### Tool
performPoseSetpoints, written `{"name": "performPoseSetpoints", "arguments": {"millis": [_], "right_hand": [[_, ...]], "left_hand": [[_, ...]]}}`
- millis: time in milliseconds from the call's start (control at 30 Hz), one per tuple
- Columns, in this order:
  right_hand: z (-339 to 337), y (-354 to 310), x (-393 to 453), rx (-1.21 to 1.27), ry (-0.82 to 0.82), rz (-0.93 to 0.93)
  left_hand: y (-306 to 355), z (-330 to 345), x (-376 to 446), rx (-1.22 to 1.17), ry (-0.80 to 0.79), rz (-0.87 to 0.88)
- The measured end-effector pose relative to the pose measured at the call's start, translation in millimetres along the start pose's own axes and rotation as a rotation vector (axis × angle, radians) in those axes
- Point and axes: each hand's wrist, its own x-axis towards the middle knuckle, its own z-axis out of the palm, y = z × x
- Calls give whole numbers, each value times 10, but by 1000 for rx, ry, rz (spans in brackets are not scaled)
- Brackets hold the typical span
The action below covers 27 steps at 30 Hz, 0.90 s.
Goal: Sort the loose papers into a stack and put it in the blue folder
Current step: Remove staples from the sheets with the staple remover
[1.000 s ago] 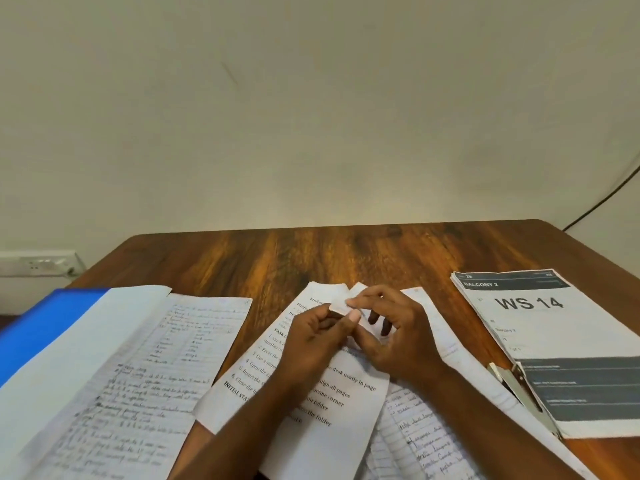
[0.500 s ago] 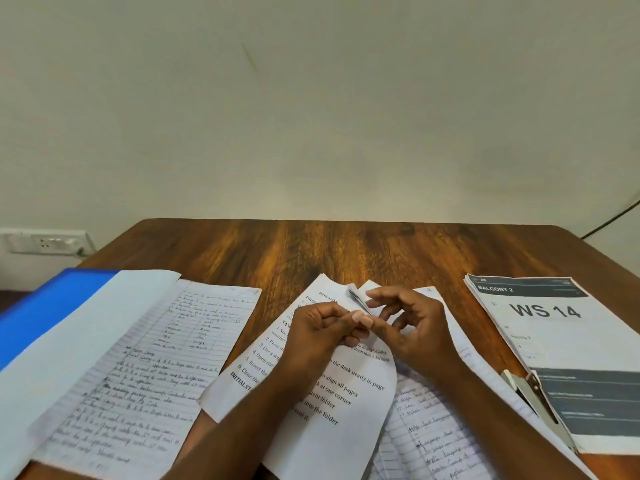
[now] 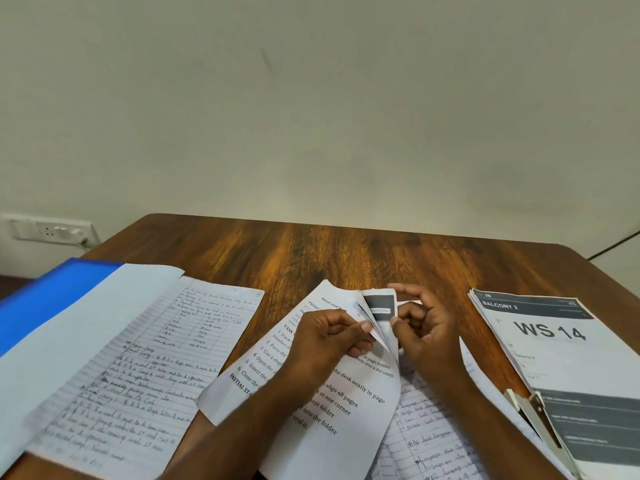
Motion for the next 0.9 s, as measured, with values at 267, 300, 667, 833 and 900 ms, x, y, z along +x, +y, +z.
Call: {"name": "performPoseSetpoints", "arguments": {"millis": [267,300,667,833,900], "right_hand": [[1,-53,-8,-23,-12,9],[4,-66,-11,-25,-12,14],[31,-105,-6,-39,93,21],[-10,-51,1,60,97,68],[-8,-42,3,52,109,82]], "left_hand": [[-10,13,-16,77,-7,42],[-10,14,-18,96,-5,52],[-49,-1,-12,131,0,90],[-63,-1,-5,115,-2,78],[-70,0,-2,122,1,77]]}}
